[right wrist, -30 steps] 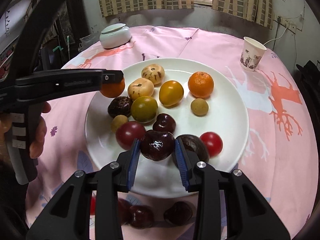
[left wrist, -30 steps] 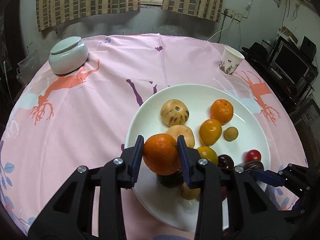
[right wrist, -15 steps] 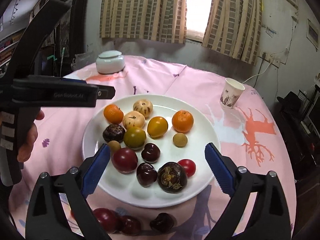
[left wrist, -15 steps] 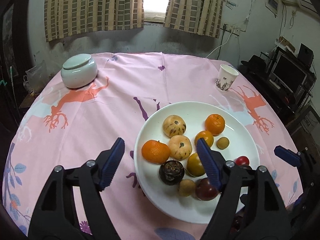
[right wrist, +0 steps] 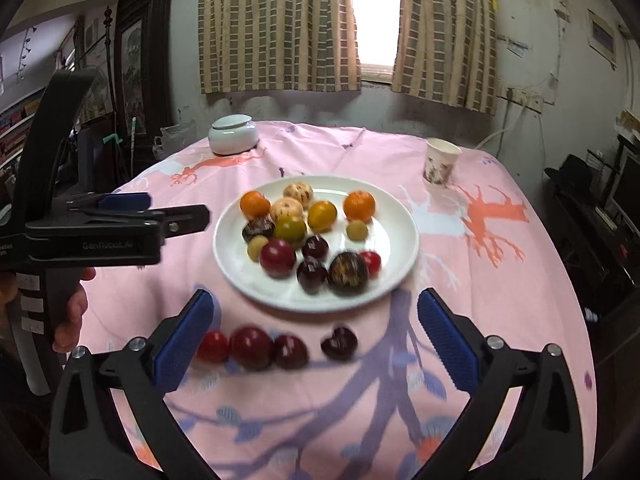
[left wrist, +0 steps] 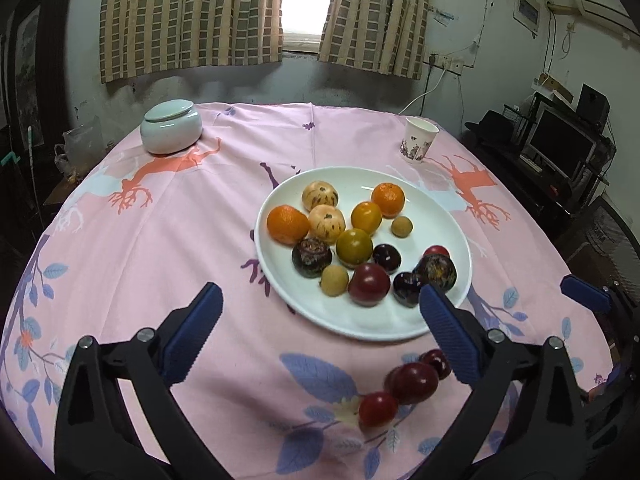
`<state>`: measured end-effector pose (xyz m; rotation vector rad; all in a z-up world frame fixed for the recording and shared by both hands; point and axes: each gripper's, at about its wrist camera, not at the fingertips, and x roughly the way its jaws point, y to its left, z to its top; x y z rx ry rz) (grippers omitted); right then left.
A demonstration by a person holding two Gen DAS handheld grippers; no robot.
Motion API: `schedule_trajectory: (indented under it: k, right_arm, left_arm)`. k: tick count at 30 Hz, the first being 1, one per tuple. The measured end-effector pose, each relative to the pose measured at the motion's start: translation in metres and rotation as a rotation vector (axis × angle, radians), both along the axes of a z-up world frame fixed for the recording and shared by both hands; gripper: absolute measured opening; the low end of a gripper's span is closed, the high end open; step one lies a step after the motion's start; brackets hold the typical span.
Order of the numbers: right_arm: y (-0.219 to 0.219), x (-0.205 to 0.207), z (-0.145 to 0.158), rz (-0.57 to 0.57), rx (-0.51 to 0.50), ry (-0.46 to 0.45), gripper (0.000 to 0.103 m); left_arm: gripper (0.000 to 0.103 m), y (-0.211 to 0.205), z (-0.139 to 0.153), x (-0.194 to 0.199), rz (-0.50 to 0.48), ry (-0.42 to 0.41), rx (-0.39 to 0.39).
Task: Organize fruits
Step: 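Grasp a red tomato with the left tool while the right tool grasps a dark plum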
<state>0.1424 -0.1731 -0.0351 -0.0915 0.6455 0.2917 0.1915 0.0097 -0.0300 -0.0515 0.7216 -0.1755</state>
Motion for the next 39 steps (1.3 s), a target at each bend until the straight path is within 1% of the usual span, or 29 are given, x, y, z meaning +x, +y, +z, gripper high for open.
schedule_trajectory:
  k: [3, 5, 7, 9, 11, 13, 15, 16, 17, 18, 19, 21, 25, 26, 28, 33, 37, 39]
  right_arm:
    - [-0.014, -0.020, -0.015, -0.053, -0.006, 0.047, 0.102]
    - [-0.024, -0.027, -0.024, -0.086, 0.013, 0.087, 0.102]
    - [-0.028, -0.030, -0.032, -0.093, 0.042, 0.136, 0.102]
    - [-0.026, -0.028, -0.036, -0.092, 0.032, 0.168, 0.102]
    - [-0.020, -0.020, -0.038, -0.084, -0.009, 0.169, 0.102]
    - [-0.012, -0.008, -0.036, -0.054, -0.035, 0.135, 0.102]
    - [-0.007, 0.005, -0.040, -0.039, -0.068, 0.098, 0.085]
    - [-0.006, 0.013, -0.045, -0.045, -0.095, 0.109, 0.057]
    - [-0.006, 0.024, -0.054, -0.051, -0.108, 0.145, 0.036]
    - [-0.008, 0.033, -0.060, -0.043, -0.084, 0.182, 0.032]
    - [-0.010, 0.040, -0.067, -0.029, -0.044, 0.220, 0.031]
    - [-0.010, 0.043, -0.071, -0.013, -0.019, 0.241, 0.031]
    - [-0.009, 0.048, -0.071, -0.021, -0.024, 0.234, 0.031]
    - [-0.008, 0.051, -0.073, -0.020, -0.024, 0.244, 0.031]
    - [-0.008, 0.056, -0.075, -0.001, 0.007, 0.270, 0.031]
    - [-0.001, 0.065, -0.081, 0.014, 0.009, 0.298, 0.031]
    - [0.000, 0.067, -0.082, 0.010, 0.016, 0.283, 0.031]
    - [-0.002, 0.064, -0.080, 0.001, 0.020, 0.271, 0.031]
  left_arm:
    - [0.101, 0.003, -0.014, -0.018, 0.017, -0.001, 0.020]
    - [0.101, 0.007, -0.024, -0.027, 0.040, -0.011, 0.028]
    - [0.101, 0.010, -0.031, -0.032, 0.045, -0.026, 0.028]
    - [0.101, 0.014, -0.038, -0.034, 0.045, -0.035, 0.020]
    - [0.101, 0.016, -0.043, -0.034, 0.028, -0.024, -0.005]
    - [0.101, 0.016, -0.045, -0.033, 0.010, -0.005, -0.025]
    - [0.101, 0.016, -0.045, -0.034, 0.005, -0.010, -0.036]
    - [0.101, 0.017, -0.044, -0.036, 0.007, -0.015, -0.038]
    - [0.101, 0.017, -0.044, -0.036, 0.008, -0.018, -0.039]
    - [0.101, 0.018, -0.044, -0.037, 0.007, -0.016, -0.042]
    - [0.101, 0.019, -0.045, -0.037, 0.005, -0.011, -0.047]
    - [0.101, 0.021, -0.046, -0.037, -0.004, 0.003, -0.063]
    - [0.101, 0.020, -0.048, -0.037, -0.026, 0.021, -0.078]
    - [0.101, 0.018, -0.048, -0.037, -0.032, 0.021, -0.075]
    - [0.101, 0.015, -0.048, -0.039, -0.041, 0.017, -0.067]
    - [0.101, 0.012, -0.049, -0.041, -0.065, 0.020, -0.070]
    - [0.101, 0.009, -0.051, -0.043, -0.094, 0.032, -0.069]
    - [0.101, 0.004, -0.054, -0.043, -0.113, 0.045, -0.051]
